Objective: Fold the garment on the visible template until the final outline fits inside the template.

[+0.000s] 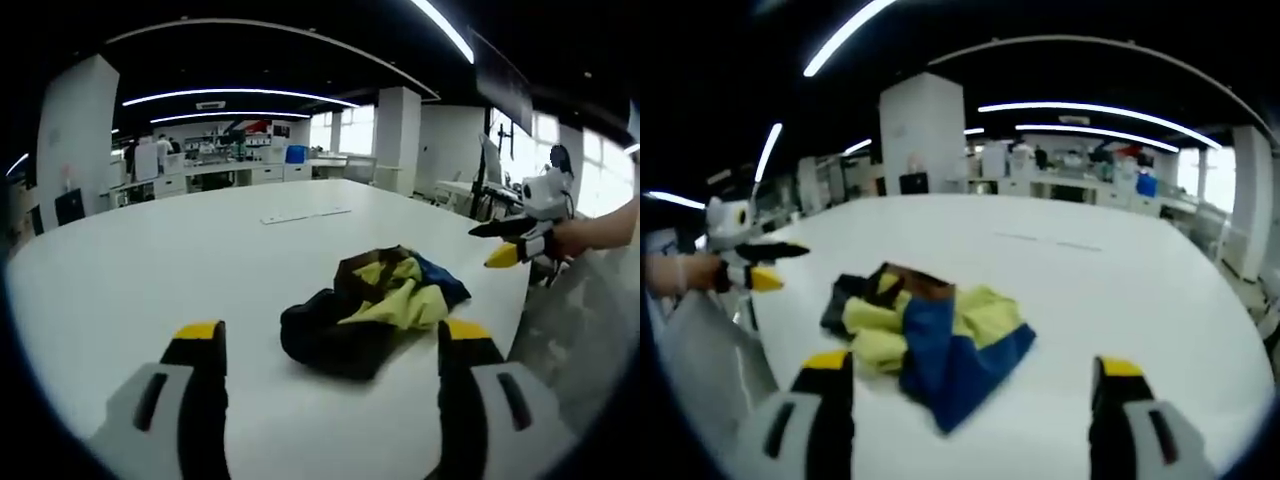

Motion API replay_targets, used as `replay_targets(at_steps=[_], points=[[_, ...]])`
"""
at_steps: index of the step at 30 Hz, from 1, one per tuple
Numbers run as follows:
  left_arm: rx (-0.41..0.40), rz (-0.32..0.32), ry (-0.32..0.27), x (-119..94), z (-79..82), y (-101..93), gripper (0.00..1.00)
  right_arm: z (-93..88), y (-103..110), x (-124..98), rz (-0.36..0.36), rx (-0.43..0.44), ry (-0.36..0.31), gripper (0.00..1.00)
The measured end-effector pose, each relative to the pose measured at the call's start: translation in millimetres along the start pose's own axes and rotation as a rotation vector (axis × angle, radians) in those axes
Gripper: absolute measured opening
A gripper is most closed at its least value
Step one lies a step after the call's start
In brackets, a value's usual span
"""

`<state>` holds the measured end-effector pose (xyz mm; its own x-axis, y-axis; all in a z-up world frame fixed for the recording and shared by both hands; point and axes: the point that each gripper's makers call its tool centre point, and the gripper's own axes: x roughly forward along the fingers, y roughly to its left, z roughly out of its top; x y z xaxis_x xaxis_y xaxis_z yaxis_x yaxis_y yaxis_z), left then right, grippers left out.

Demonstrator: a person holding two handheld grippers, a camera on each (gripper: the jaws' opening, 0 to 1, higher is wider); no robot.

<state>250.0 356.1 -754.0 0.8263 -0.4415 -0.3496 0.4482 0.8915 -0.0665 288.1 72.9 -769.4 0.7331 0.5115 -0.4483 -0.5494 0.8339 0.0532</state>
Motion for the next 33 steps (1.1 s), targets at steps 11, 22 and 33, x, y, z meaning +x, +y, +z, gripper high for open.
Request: replay_targets(at_steps=[11, 22, 33], points=[[-0.023, 0.006, -0.011, 0.2, 2.6, 1.0, 0.83, -2.9, -5.8, 0.8, -0.016, -0.007, 0.01, 0.99], [-0.02, 0.009, 0.004, 0.6, -0.2, 1.6, 0.82, 0.9, -1.2, 0.8, -0.004, -0.01, -0.004, 0.99], [-0.02, -0.009, 0.006, 1.5, 2.2, -5.3, 0.82, 0.2, -2.3, 0.1, -0.011, -0.021, -0.001, 0.99]])
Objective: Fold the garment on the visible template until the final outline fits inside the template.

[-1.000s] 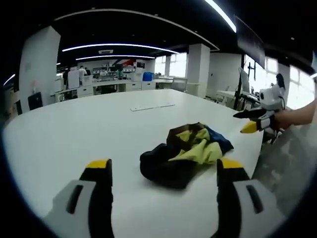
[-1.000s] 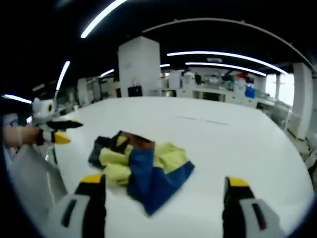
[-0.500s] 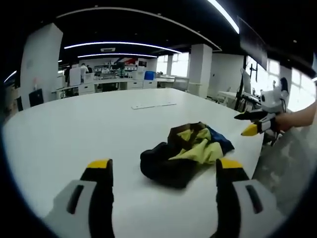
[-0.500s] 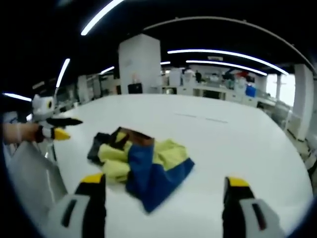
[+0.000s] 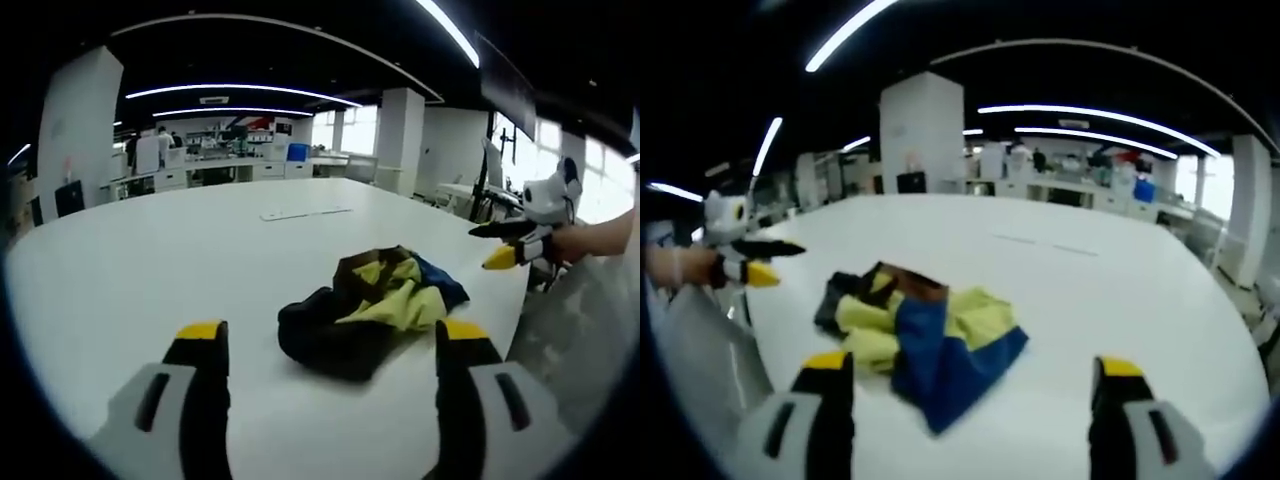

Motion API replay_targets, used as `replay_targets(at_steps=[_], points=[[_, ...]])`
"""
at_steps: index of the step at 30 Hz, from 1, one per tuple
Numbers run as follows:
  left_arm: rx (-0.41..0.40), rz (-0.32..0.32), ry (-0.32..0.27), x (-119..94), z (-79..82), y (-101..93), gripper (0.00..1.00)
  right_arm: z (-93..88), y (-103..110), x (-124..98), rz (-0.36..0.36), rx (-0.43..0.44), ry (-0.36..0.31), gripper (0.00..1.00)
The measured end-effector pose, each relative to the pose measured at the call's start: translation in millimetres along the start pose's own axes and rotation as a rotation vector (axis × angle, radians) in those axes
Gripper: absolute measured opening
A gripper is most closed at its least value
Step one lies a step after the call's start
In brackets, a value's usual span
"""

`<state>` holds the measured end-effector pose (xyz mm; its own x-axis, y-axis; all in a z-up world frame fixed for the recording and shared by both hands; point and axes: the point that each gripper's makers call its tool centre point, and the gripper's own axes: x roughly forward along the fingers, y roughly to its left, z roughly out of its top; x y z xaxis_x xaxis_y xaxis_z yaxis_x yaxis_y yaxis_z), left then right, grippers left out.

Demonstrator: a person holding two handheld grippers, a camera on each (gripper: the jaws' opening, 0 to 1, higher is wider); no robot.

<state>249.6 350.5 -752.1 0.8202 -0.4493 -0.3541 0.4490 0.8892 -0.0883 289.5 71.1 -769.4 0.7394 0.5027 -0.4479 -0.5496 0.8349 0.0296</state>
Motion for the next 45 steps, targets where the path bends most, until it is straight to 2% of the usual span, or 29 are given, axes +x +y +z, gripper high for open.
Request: replay_targets(at_steps=[3, 9, 12, 14, 16, 20, 22, 25, 29, 33, 41, 45], points=[[-0.003, 0.009, -0.012, -1.2, 2.0, 3.7, 0.82, -1.9, 2.2, 0.1, 0.009, 0.003, 0.01, 0.99], [-0.025, 0.029, -0.039, -4.5, 10.2, 6.4, 0.81, 5.6, 2.4, -2.7, 0.028, 0.02, -0.005, 0.99], [-0.035, 0.026, -0.036, -5.3, 11.1, 6.3, 0.79, 1.4, -1.1, -5.2, 0.041, 0.026, 0.02, 0.85], [-0.002, 0.022, -0.006, -6.4, 9.8, 5.6, 0.77, 3.5, -3.6, -5.3, 0.056, 0.045, 0.008, 0.86], [0.005, 0.007, -0.004, -6.0, 10.5, 5.1, 0.75, 2.7, -5.7, -2.6, 0.071, 0.053, 0.016, 0.87], [0.047, -0.021, 0.029, 0.3, 6.9, 6.9, 0.66, 0.6, -5.0, 1.3, 0.109, 0.048, 0.041, 0.79], [0.041, -0.029, 0.025, 3.3, 8.1, 8.0, 0.64, 1.4, -1.9, 2.9, 0.126, 0.045, 0.046, 0.77], [0.016, -0.033, 0.035, 11.6, 8.9, 16.8, 0.58, 0.6, 1.1, 5.7, 0.151, 0.023, 0.068, 0.68], [0.071, -0.047, 0.073, 20.9, 5.4, 22.7, 0.47, 1.4, 5.8, 11.1, 0.179, 0.029, 0.081, 0.64], [0.122, -0.074, 0.112, 39.3, 3.7, 27.8, 0.4, -1.1, 8.3, 15.3, 0.193, 0.011, 0.101, 0.59], [0.161, -0.133, 0.128, 60.0, 2.3, 17.2, 0.34, -8.7, 14.8, 20.7, 0.229, 0.014, 0.144, 0.49], [0.225, -0.16, 0.167, 65.2, -4.3, 14.4, 0.34, -16.8, 18.7, 25.7, 0.259, 0.007, 0.182, 0.41]])
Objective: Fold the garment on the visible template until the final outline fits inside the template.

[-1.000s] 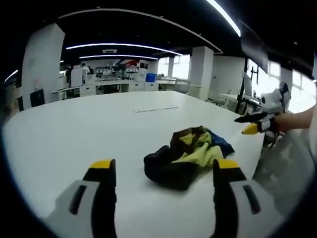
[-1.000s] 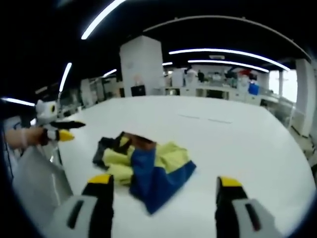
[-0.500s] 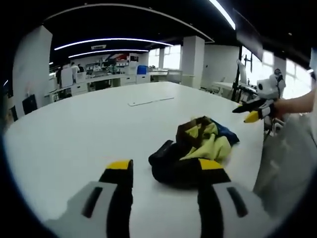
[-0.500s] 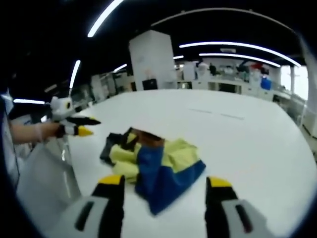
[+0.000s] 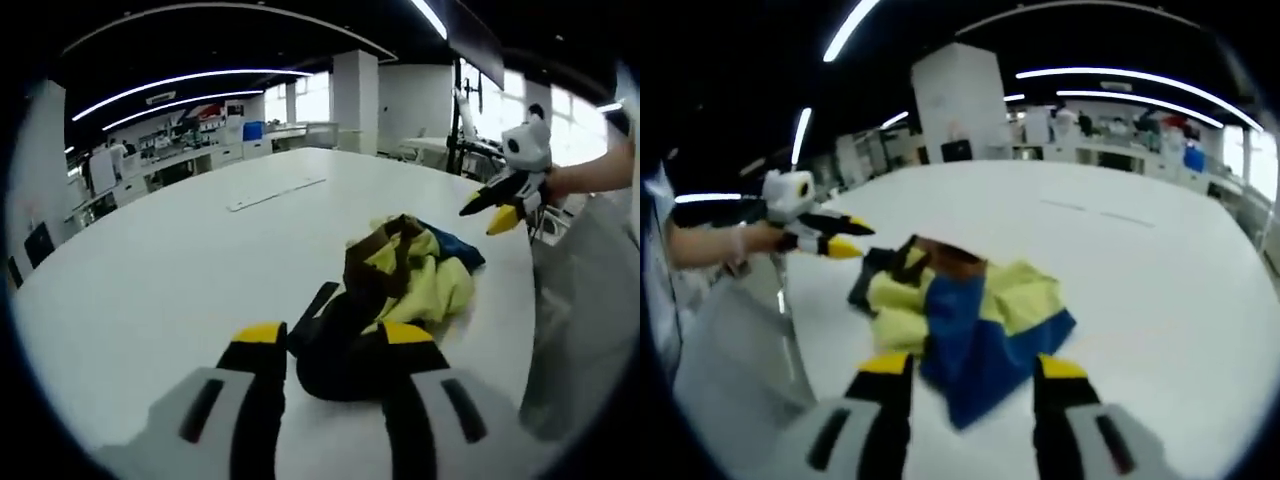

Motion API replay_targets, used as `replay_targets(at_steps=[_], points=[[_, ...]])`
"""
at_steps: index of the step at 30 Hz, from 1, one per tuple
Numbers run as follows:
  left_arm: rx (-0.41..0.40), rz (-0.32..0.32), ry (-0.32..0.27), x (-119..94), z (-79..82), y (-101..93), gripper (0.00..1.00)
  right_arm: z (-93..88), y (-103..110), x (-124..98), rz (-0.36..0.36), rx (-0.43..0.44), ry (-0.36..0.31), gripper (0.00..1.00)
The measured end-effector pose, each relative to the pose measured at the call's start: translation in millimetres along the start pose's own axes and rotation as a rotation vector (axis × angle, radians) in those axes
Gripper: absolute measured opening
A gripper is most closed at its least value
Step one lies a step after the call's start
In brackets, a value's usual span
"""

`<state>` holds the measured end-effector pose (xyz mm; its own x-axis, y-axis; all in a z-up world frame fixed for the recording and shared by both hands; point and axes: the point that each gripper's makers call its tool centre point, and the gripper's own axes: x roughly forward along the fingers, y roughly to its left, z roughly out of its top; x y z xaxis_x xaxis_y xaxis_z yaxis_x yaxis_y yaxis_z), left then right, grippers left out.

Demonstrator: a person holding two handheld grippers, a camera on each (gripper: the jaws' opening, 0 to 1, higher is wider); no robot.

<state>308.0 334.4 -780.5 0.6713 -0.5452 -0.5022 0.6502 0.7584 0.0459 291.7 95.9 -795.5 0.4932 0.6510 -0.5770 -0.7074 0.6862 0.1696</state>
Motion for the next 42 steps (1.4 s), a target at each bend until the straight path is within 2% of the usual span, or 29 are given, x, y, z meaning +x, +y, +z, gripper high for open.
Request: replay_targets(at_steps=[7, 10, 14, 18, 25, 28, 37, 40, 42], points=[[0.072, -0.023, 0.051, 8.0, -4.7, 1.8, 0.23, -3.5, 8.5, 13.7, 0.055, 0.028, 0.032, 0.28], [0.092, -0.029, 0.068, 10.7, -5.8, 0.8, 0.17, -6.1, 10.9, 17.9, 0.068, 0.031, 0.043, 0.26], [0.161, -0.025, 0.115, 13.5, -12.2, 0.9, 0.15, -8.6, 13.3, 18.7, 0.078, 0.031, 0.056, 0.22], [0.161, -0.021, 0.135, 15.1, -17.3, 3.2, 0.13, -10.6, 13.8, 18.2, 0.077, 0.042, 0.061, 0.21], [0.206, -0.009, 0.171, 14.7, -22.1, 8.7, 0.06, -18.1, 16.2, 20.1, 0.083, 0.062, 0.078, 0.16], [0.22, -0.006, 0.182, 13.9, -22.7, 7.8, 0.02, -20.9, 19.1, 21.9, 0.088, 0.062, 0.088, 0.15], [0.279, -0.008, 0.211, 13.6, -26.8, 0.9, 0.0, -27.4, 18.5, 28.1, 0.091, 0.089, 0.098, 0.09], [0.248, -0.002, 0.211, 13.1, -26.1, 1.1, 0.0, -28.1, 16.7, 30.3, 0.09, 0.105, 0.097, 0.07], [0.223, 0.0, 0.204, 12.7, -24.7, 1.2, 0.0, -28.5, 16.5, 30.5, 0.087, 0.107, 0.092, 0.02]])
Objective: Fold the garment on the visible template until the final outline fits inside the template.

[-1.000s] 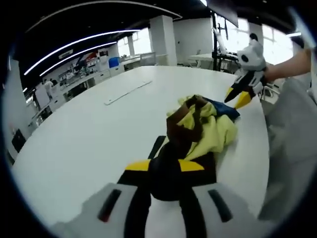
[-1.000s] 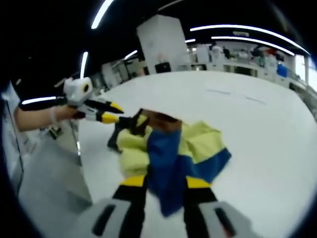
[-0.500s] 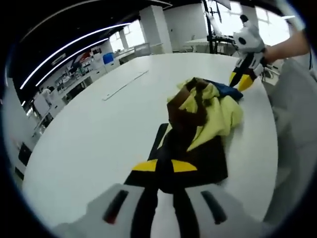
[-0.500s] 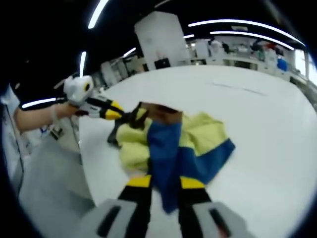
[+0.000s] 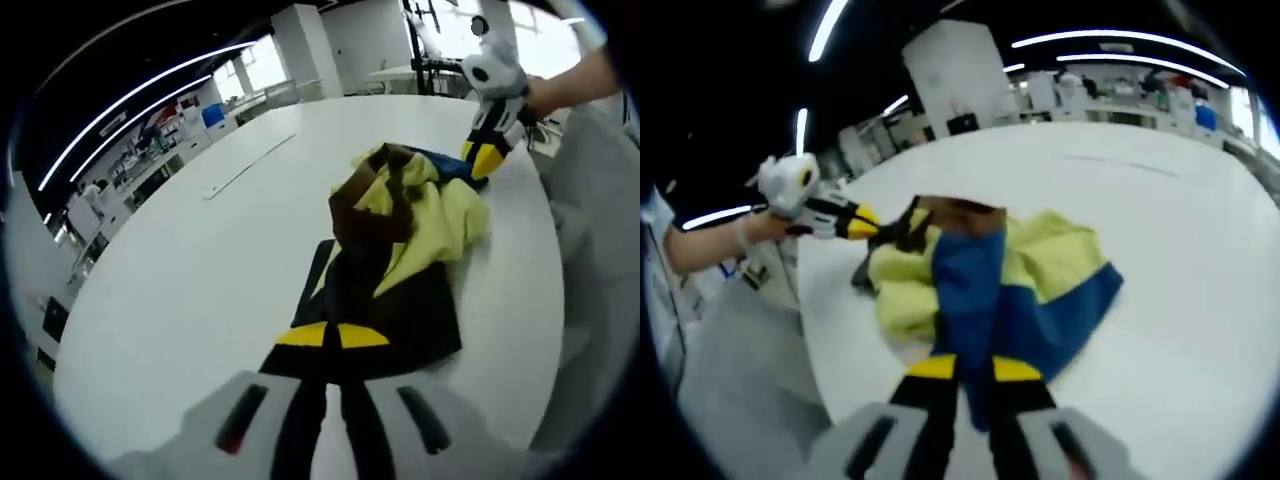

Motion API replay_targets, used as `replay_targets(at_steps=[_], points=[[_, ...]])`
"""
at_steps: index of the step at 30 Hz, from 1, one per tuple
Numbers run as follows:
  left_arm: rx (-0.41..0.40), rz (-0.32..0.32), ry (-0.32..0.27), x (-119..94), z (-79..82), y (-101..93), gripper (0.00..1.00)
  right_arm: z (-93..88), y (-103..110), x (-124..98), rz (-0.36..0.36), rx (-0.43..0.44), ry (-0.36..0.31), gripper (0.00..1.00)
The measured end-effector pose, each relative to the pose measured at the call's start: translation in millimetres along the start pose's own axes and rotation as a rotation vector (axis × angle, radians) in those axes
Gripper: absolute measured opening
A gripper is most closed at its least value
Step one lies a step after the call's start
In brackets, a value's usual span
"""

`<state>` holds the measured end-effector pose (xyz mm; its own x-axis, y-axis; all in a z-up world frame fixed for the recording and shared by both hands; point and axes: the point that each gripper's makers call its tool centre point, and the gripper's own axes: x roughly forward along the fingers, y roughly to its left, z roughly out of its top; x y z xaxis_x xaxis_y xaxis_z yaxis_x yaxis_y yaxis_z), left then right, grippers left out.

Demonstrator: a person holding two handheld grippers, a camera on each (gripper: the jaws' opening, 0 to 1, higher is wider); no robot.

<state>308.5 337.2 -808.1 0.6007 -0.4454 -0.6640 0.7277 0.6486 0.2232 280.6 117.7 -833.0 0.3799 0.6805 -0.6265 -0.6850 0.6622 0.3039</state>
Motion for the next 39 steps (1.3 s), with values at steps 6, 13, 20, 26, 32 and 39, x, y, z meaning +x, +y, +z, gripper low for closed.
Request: replay_targets(at_steps=[6, 13, 20, 26, 32, 39], points=[[-0.141, 0.013, -0.043, -7.5, 3.2, 4.9, 0.0, 8.3, -4.5, -9.3, -0.021, -0.009, -0.039, 0.0], [-0.29, 0.038, -0.081, -20.3, 4.8, 22.0, 0.0, 26.5, -11.8, -26.3, -0.056, -0.024, -0.088, 0.0], [-0.387, 0.077, -0.126, -37.8, 12.3, 42.0, 0.0, 47.9, -22.5, -40.0, -0.086, -0.03, -0.144, 0.0], [-0.455, 0.086, -0.163, -51.2, 22.2, 48.0, 0.0, 62.2, -34.3, -54.0, -0.107, -0.005, -0.193, 0.0], [-0.483, 0.084, -0.2, -60.8, 28.4, 53.3, 0.0, 80.9, -37.5, -70.4, -0.122, -0.011, -0.243, 0.0], [-0.489, 0.085, -0.262, -77.6, 49.8, 63.7, 0.0, 111.4, -32.0, -92.4, -0.111, -0.008, -0.332, 0.0]])
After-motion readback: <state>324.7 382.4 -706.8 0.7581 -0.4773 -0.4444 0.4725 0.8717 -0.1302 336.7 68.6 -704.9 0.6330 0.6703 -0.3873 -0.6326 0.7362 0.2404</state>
